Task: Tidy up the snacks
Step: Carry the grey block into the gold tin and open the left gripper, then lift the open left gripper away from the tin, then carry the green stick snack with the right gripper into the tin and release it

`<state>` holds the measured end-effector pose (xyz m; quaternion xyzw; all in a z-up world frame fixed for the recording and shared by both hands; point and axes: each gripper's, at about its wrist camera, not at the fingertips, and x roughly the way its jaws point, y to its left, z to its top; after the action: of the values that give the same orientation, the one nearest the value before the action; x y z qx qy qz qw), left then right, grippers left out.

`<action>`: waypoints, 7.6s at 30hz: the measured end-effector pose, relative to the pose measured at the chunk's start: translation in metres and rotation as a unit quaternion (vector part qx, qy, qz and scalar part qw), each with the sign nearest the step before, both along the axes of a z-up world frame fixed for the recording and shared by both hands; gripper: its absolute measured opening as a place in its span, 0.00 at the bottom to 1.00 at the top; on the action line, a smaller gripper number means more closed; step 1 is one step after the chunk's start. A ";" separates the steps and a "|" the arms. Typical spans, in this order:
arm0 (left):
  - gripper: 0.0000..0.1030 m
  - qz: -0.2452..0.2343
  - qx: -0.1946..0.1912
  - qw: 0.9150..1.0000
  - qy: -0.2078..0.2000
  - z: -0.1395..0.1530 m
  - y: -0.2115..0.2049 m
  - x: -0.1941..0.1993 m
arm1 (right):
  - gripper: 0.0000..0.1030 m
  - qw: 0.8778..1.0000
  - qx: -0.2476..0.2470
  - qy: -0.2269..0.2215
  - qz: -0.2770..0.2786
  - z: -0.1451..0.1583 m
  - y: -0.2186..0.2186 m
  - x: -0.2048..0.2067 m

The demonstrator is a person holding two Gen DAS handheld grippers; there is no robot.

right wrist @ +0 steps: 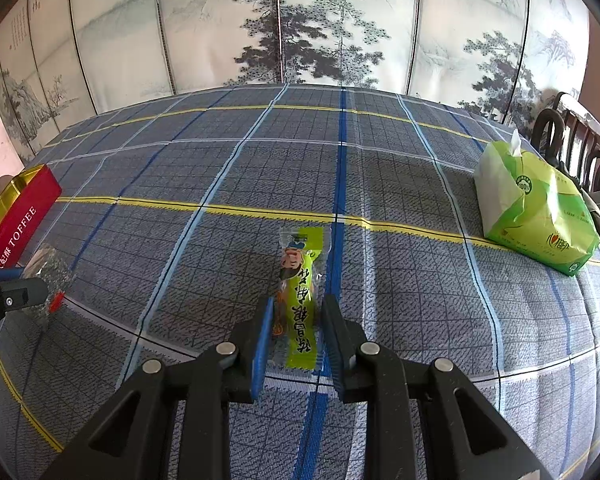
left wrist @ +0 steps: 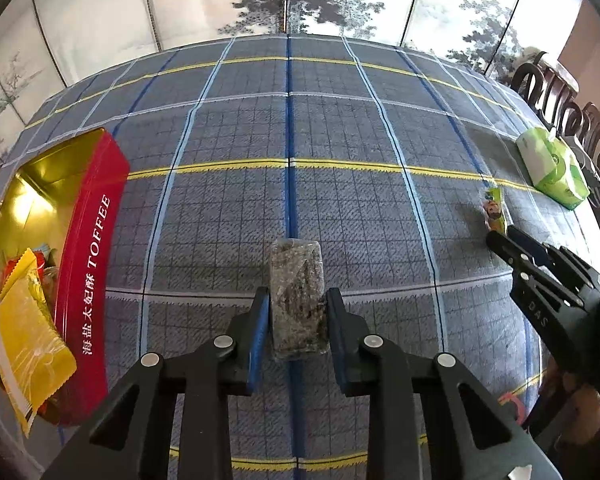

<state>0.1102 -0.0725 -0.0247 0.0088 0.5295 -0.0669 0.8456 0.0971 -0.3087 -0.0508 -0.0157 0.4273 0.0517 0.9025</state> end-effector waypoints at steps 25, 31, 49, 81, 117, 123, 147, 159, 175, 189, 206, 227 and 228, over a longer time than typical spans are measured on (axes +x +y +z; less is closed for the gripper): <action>0.23 -0.012 0.009 0.999 -0.045 0.053 0.023 -0.040 | 0.26 1.000 -0.005 0.000 0.000 0.000 0.001 -0.001; 0.23 -0.004 0.021 0.998 -0.064 0.072 0.043 -0.047 | 0.26 1.000 -0.006 -0.001 0.000 0.000 0.001 -0.001; 0.23 0.120 0.057 0.988 -0.078 0.083 0.168 -0.038 | 0.26 1.000 -0.008 -0.001 0.000 0.000 0.002 -0.002; 0.25 0.157 0.060 0.985 -0.032 0.035 0.224 -0.025 | 0.26 1.000 -0.012 -0.001 -0.001 0.001 -0.001 -0.003; 0.63 0.169 0.067 0.980 -0.078 0.063 0.230 -0.076 | 0.24 0.999 -0.036 -0.004 -0.004 0.002 0.001 -0.004; 0.65 0.170 0.073 0.979 -0.081 0.065 0.231 -0.085 | 0.24 0.999 -0.035 -0.002 -0.020 0.002 0.003 -0.004; 0.74 0.191 0.090 0.973 -0.090 0.059 0.238 -0.101 | 0.22 0.998 -0.012 0.019 -0.051 0.022 0.043 -0.009; 0.76 0.213 0.085 0.970 -0.081 0.052 0.258 -0.109 | 0.22 1.000 -0.002 0.004 0.024 0.054 0.121 -0.030; 0.78 0.255 0.090 0.959 -0.081 0.050 0.302 -0.131 | 0.22 0.988 0.043 -0.011 0.146 0.091 0.250 -0.052; 0.78 0.265 0.082 0.958 -0.069 0.043 0.321 -0.140 | 0.22 0.976 0.032 0.000 0.214 0.086 0.327 -0.056; 0.78 0.276 0.079 0.956 -0.059 0.037 0.334 -0.142 | 0.22 0.975 0.026 0.005 0.220 0.072 0.357 -0.049; 0.78 0.297 0.092 0.949 -0.053 0.042 0.347 -0.152 | 0.23 0.972 0.025 0.014 0.233 0.062 0.374 -0.039; 0.79 0.298 0.092 0.949 -0.053 0.042 0.347 -0.152 | 0.23 0.972 0.025 0.014 0.234 0.062 0.375 -0.039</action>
<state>-0.0417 0.2745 0.0175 -0.0680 0.4667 0.2375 0.8492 0.0583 0.0658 0.0107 -0.0924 0.4234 0.2724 0.8591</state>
